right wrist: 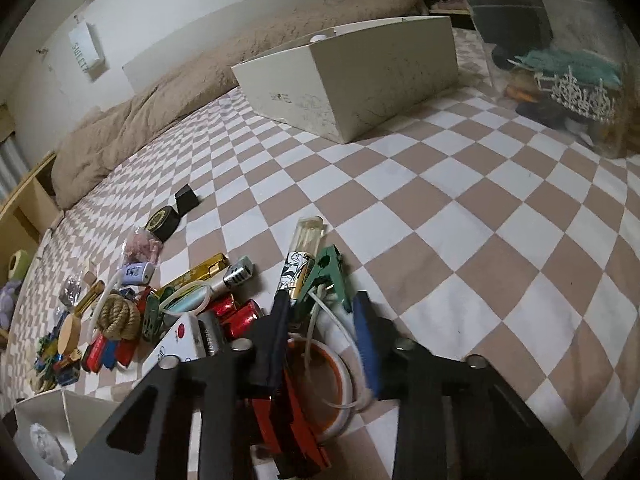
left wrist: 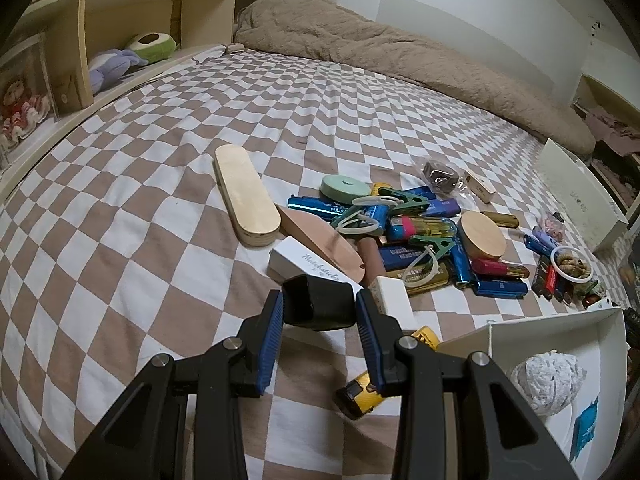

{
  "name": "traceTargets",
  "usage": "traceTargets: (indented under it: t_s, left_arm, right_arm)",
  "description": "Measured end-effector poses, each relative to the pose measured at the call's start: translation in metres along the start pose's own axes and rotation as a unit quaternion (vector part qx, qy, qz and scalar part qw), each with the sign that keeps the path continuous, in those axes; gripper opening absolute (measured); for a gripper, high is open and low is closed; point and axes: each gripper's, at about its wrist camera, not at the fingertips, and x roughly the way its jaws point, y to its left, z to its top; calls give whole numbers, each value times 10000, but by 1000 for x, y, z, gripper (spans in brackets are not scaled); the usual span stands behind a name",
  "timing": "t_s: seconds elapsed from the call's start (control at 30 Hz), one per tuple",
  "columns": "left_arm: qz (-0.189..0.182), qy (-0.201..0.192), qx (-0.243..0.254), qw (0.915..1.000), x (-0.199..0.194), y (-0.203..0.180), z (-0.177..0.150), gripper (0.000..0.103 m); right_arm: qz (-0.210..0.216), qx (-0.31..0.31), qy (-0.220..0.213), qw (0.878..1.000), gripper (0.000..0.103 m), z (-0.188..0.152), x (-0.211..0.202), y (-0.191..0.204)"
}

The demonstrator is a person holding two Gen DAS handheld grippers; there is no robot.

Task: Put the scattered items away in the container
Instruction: 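Grasp the black rubber block with the left tool while the right tool closes near the green clip, then carry the black block to the white tray with the left tool while the right tool carries the green clip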

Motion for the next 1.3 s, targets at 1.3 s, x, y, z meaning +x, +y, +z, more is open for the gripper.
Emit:
traceTargets:
  t_s: [1.3]
  left_arm:
    - [-1106,-617,318,9914,-88,-59,-26,37]
  right_arm:
    - [2326,-574,-181,9707,30,-42,-135,70]
